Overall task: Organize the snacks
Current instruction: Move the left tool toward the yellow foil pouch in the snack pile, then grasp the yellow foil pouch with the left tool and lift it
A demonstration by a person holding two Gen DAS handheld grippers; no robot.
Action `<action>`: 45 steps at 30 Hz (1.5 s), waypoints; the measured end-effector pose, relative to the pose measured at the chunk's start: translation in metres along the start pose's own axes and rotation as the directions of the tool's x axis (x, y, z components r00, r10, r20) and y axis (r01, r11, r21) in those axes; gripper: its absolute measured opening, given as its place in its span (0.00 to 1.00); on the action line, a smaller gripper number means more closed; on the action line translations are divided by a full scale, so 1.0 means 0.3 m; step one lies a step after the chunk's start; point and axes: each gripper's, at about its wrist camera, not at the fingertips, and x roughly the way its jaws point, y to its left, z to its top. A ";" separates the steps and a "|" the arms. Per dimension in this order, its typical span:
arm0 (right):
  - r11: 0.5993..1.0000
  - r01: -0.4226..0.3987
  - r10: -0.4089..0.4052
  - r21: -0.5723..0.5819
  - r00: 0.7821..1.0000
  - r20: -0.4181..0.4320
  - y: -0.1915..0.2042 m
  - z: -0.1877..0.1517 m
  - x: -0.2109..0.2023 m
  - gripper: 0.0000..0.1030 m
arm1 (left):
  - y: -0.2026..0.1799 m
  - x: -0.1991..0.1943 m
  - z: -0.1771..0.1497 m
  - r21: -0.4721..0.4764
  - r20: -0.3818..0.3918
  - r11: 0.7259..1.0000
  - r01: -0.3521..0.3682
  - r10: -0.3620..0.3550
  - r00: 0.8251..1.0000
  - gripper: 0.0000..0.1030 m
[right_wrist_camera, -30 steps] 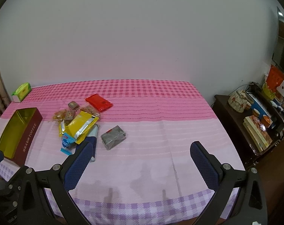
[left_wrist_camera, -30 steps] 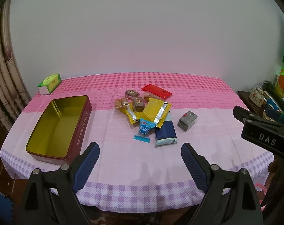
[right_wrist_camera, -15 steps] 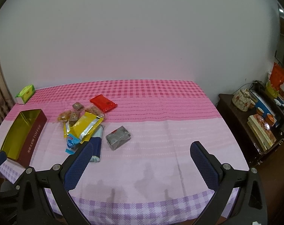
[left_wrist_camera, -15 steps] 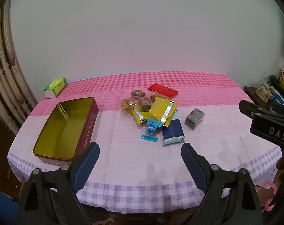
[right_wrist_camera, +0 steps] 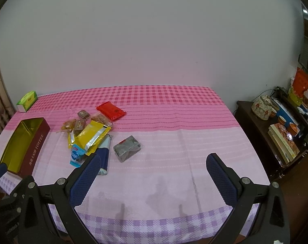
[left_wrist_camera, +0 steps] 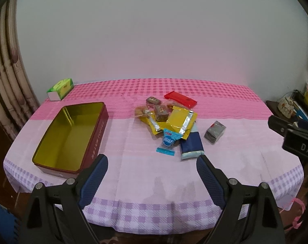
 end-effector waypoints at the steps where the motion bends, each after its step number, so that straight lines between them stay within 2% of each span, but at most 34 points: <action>1: 1.000 0.000 0.000 -0.001 1.000 -0.001 0.000 0.000 0.000 1.00 | 0.007 0.003 0.000 -0.004 0.000 1.000 0.006 -0.006 1.000 0.88; 3: 1.000 -0.002 0.002 -0.001 1.000 -0.001 -0.001 0.002 -0.001 1.00 | 0.012 0.011 -0.002 -0.001 -0.002 1.000 0.031 -0.031 1.000 0.88; 7: 1.000 -0.001 0.001 -0.001 1.000 -0.002 0.000 0.001 -0.001 1.00 | -0.003 0.017 -0.008 0.028 0.002 0.999 0.025 -0.025 1.000 0.88; 13: 1.000 0.000 0.000 -0.001 1.000 -0.001 0.000 0.003 0.000 1.00 | -0.053 0.043 -0.029 0.138 0.046 0.990 0.004 -0.010 0.999 0.88; 18: 1.000 0.006 -0.006 0.002 1.000 -0.007 -0.007 0.005 0.007 1.00 | -0.090 0.123 -0.034 0.221 0.010 0.975 -0.017 0.015 1.000 0.88; 21: 1.000 0.014 -0.014 0.004 1.000 -0.007 -0.012 0.006 0.013 1.00 | -0.086 0.160 -0.030 0.214 0.007 0.977 -0.014 0.013 1.000 0.88; 25: 1.000 0.014 -0.014 0.010 1.000 -0.016 -0.021 0.001 0.034 1.00 | -0.080 0.205 -0.014 0.189 -0.022 0.981 0.047 -0.044 0.999 0.88; 30: 1.000 0.021 -0.021 0.006 0.999 -0.026 -0.027 -0.002 0.058 1.00 | -0.105 0.269 0.010 0.226 -0.011 0.973 0.056 -0.055 0.998 0.88; 33: 1.000 0.026 -0.026 0.011 0.999 -0.035 -0.037 -0.002 0.075 1.00 | -0.104 0.328 0.033 0.212 -0.023 0.973 0.087 -0.084 0.996 0.88; 42: 0.999 0.036 -0.035 0.011 0.996 -0.083 -0.047 -0.017 0.150 1.00 | -0.101 0.538 0.125 0.157 -0.080 0.981 0.110 -0.099 0.992 0.88; 45: 1.000 0.031 -0.030 0.001 0.995 -0.100 -0.037 -0.026 0.174 1.00 | -0.130 0.596 0.151 0.176 -0.094 0.976 0.128 -0.113 0.989 0.88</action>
